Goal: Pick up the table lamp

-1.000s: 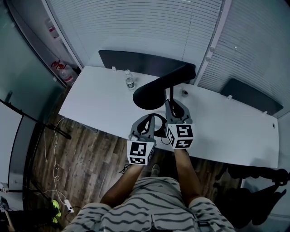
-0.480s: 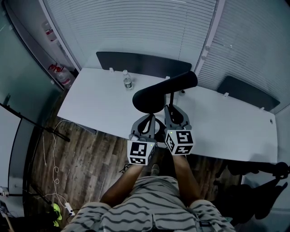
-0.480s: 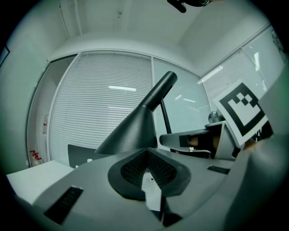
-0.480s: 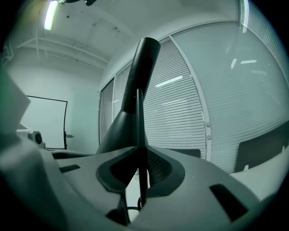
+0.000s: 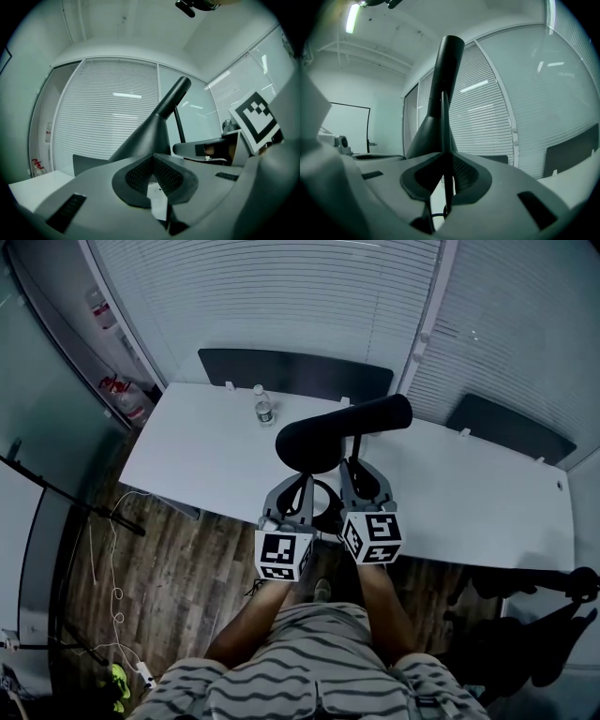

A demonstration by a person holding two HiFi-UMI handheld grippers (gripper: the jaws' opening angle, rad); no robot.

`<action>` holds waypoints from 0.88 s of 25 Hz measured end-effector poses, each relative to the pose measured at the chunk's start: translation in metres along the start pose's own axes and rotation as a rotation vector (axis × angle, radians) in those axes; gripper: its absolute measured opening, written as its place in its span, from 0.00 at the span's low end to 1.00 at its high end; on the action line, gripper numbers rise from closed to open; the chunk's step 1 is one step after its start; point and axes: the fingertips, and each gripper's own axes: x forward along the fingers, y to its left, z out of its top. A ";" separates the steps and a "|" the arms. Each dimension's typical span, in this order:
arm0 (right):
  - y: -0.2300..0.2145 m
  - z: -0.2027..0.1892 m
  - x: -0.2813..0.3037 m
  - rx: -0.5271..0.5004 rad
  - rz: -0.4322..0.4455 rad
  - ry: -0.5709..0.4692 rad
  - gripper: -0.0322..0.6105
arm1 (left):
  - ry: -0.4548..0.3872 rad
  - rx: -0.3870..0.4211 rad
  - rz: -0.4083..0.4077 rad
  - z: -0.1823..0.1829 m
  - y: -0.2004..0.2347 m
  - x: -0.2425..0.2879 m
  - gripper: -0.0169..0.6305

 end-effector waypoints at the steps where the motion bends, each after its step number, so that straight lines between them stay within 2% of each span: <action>1: 0.000 0.002 -0.001 0.000 0.000 -0.003 0.13 | -0.006 0.007 0.003 0.003 0.001 -0.002 0.04; 12: 0.013 0.000 -0.019 -0.010 0.022 -0.001 0.13 | -0.021 0.003 0.053 0.019 0.018 -0.016 0.04; 22: 0.016 0.009 -0.025 -0.017 0.038 -0.023 0.13 | -0.038 0.019 0.053 0.027 0.015 -0.016 0.04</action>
